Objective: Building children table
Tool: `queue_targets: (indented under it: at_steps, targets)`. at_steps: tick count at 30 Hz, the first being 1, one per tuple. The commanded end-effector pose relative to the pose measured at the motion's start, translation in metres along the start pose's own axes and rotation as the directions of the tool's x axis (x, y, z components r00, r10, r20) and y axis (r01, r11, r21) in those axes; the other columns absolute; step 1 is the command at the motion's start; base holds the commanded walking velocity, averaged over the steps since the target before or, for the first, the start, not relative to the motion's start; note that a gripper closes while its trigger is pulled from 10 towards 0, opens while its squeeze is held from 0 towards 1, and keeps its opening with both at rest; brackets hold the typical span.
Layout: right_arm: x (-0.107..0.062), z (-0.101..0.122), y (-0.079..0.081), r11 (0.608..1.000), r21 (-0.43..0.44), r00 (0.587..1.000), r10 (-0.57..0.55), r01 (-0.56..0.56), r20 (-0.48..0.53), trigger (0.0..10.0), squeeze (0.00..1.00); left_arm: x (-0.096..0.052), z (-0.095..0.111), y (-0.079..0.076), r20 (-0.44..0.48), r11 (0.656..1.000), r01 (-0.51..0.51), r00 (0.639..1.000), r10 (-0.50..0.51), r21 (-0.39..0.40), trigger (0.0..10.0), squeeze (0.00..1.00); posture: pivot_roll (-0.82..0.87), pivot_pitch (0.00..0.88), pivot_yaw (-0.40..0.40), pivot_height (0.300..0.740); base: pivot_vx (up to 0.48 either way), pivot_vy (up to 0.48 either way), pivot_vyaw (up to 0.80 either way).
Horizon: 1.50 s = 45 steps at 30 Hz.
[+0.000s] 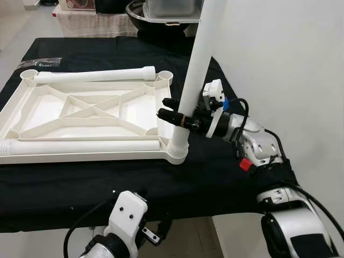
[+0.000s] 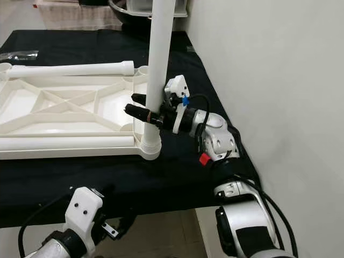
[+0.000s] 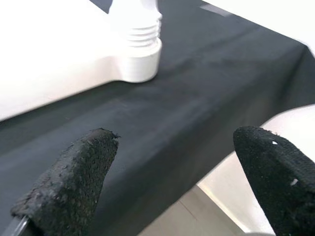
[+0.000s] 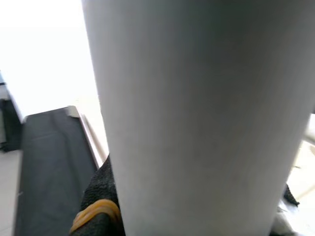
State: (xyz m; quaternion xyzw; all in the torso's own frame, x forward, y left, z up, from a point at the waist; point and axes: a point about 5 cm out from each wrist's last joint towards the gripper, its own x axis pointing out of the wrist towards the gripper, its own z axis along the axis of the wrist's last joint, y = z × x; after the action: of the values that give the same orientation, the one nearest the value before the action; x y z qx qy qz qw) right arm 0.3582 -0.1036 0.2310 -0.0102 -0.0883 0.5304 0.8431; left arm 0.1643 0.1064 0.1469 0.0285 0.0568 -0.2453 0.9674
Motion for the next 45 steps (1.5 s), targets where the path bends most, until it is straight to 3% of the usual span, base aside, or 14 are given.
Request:
queue_targets:
  at_steps: [1, 9, 18, 22, 26, 28, 29, 31, 32, 35, 36, 38, 39, 45]
  targets:
    - [-0.003, -0.016, 0.000, 0.994, 0.025, 0.993, -0.107, 0.108, -0.041, 0.0, 0.00, 0.000, 0.000, 0.002, -0.001, 1.000, -0.015, 1.000, 0.015, -0.016, 10.0, 0.00, 0.14, 0.153, -0.104, 0.740, 0.000, 0.000, 0.00]
    - [-0.016, -0.038, -0.016, 0.838, 0.021, 0.833, -0.539, 0.545, -0.123, 0.0, 0.00, 0.004, 0.003, 0.009, 0.019, 0.999, -0.046, 0.999, 0.046, 0.010, 10.0, 0.00, 0.14, 0.149, -0.100, 0.740, 0.000, 0.000, 0.00]
    - [-0.019, -0.047, -0.010, 0.194, 0.024, 0.195, -0.962, 0.981, -0.193, 0.0, 0.00, 0.009, 0.003, 0.005, 0.027, 1.000, -0.025, 0.999, 0.025, 0.015, 10.0, 0.00, 0.13, 0.131, -0.103, 0.740, 0.000, 0.000, 0.00]
    - [-0.003, -0.041, -0.005, 0.082, 0.038, 0.087, -0.982, 0.996, -0.170, 0.0, 0.00, 0.010, 0.003, 0.004, 0.030, 0.999, -0.023, 0.999, 0.022, 0.025, 10.0, 0.00, 0.14, 0.129, -0.109, 0.740, 0.000, 0.000, 0.00]
    - [0.018, -0.038, 0.004, 0.039, 0.050, 0.048, -0.981, 0.998, -0.189, 0.0, 0.00, 0.010, 0.003, 0.002, 0.030, 0.999, -0.021, 0.999, 0.021, 0.025, 10.0, 0.00, 0.15, 0.125, -0.115, 0.740, 0.000, 0.000, 0.00]
    - [0.030, -0.037, 0.010, 0.043, 0.067, 0.056, -0.977, 0.997, -0.208, 4.3, 0.00, 0.010, 0.002, 0.002, 0.028, 0.999, -0.023, 0.999, 0.022, 0.026, 10.0, 0.00, 0.15, 0.128, -0.118, 0.740, 0.000, 0.000, 0.00]
    - [0.033, -0.035, 0.011, 0.067, 0.074, 0.080, -0.977, 0.995, -0.198, 10.0, 0.00, 0.009, 0.002, 0.002, 0.026, 0.999, -0.023, 0.999, 0.022, 0.025, 10.0, 0.00, 0.15, 0.128, -0.118, 0.740, 0.000, 0.000, 0.00]
    - [0.035, -0.033, 0.012, 0.084, 0.079, 0.098, -0.977, 0.993, -0.190, 10.0, 0.00, 0.009, 0.002, 0.001, 0.025, 0.999, -0.023, 0.999, 0.022, 0.024, 10.0, 0.00, 0.15, 0.128, -0.118, 0.740, 0.000, 0.000, 0.00]
    - [0.036, -0.031, 0.012, 0.113, 0.087, 0.127, -0.976, 0.990, -0.176, 10.0, 1.00, 0.008, 0.001, 0.002, 0.023, 1.000, -0.022, 0.999, 0.022, 0.022, 10.0, 0.00, 0.14, 0.132, -0.115, 0.740, 0.000, 0.000, 0.00]
    - [0.031, -0.023, 0.008, 0.162, 0.073, 0.169, -0.980, 0.984, -0.104, 10.0, 1.00, 0.008, 0.000, 0.001, 0.021, 1.000, -0.020, 1.000, 0.019, 0.018, 10.0, 0.00, 0.13, 0.133, -0.116, 0.740, 0.000, 0.000, 0.00]
    - [0.028, -0.018, 0.006, 0.201, 0.074, 0.205, -0.977, 0.977, -0.064, 10.0, 0.49, 0.009, 0.000, 0.001, 0.020, 1.000, -0.016, 1.000, 0.016, 0.016, 10.0, 0.00, 0.13, 0.134, -0.113, 0.740, 0.000, 0.000, 0.00]
    - [0.028, -0.018, 0.006, 0.201, 0.074, 0.205, -0.977, 0.977, -0.064, 10.0, 0.49, 0.009, 0.000, 0.001, 0.020, 1.000, -0.016, 1.000, 0.016, 0.016, 10.0, 0.00, 0.13, 0.134, -0.113, 0.740, 0.000, 0.000, 0.00]
    - [0.028, -0.016, 0.006, 0.231, 0.082, 0.235, -0.971, 0.970, -0.046, 10.0, 0.00, 0.009, 0.000, 0.000, 0.020, 1.000, -0.014, 1.000, 0.014, 0.015, 10.0, 0.00, 0.13, 0.135, -0.110, 0.740, 0.000, 0.000, 0.00]
    - [0.007, -0.005, -0.010, 0.460, 0.133, 0.455, -0.888, 0.878, 0.069, 10.0, 0.00, 0.011, -0.001, 0.001, 0.021, 1.000, -0.015, 1.000, 0.014, 0.018, 10.0, 0.00, 0.12, 0.133, -0.107, 0.740, 0.000, 0.000, 0.00]
